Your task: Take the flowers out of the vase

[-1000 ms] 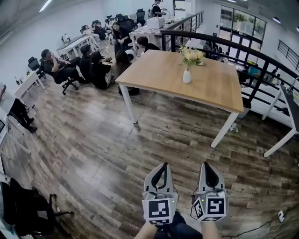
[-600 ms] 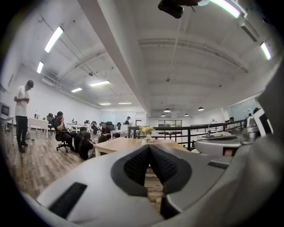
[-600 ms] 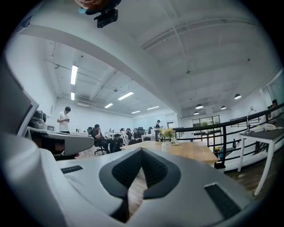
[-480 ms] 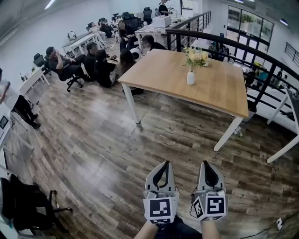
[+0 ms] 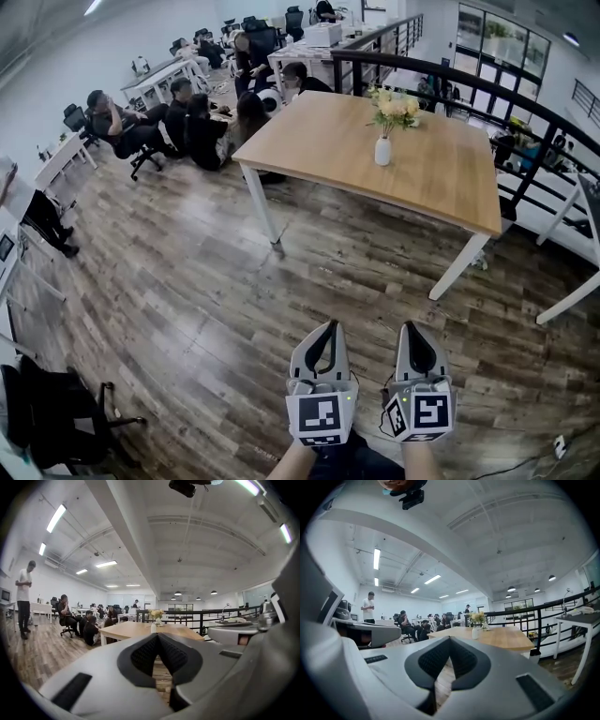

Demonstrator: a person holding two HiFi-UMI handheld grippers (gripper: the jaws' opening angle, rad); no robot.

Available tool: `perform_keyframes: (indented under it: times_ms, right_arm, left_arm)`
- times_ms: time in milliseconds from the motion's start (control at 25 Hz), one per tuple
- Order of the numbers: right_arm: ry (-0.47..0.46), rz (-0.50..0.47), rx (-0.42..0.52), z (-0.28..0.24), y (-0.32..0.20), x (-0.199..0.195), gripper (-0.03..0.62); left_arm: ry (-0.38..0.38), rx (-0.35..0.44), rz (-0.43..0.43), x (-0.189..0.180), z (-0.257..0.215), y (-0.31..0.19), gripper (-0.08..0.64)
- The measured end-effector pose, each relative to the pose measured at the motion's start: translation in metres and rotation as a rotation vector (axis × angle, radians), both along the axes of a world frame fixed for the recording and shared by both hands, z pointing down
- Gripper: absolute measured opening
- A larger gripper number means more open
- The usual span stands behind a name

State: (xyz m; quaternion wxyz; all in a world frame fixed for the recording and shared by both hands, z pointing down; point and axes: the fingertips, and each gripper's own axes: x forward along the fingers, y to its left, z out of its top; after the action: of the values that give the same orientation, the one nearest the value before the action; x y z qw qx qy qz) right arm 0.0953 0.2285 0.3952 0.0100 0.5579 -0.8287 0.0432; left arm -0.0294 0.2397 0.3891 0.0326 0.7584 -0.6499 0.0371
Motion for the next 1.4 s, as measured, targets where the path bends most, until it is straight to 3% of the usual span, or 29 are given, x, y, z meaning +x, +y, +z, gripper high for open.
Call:
perform_keyframes:
  times_ms: [320,880,1400]
  right_arm:
    - [0.015,0.033,0.003,0.0,-0.042,-0.004,-0.008]
    - [0.015,0.11,-0.01,-0.001,-0.13,-0.033,-0.008]
    - [0.032,0.122,-0.01,-0.003,-0.168,-0.064,-0.008]
  left_arm:
    - [0.02,-0.027,0.037,-0.005,0.002,-0.048,0.025]
    - [0.025,0.009,0.088,-0.043,-0.011,-0.143,0.025]
    - [0.062,0.01,0.095,-0.079,-0.009,-0.189,0.025]
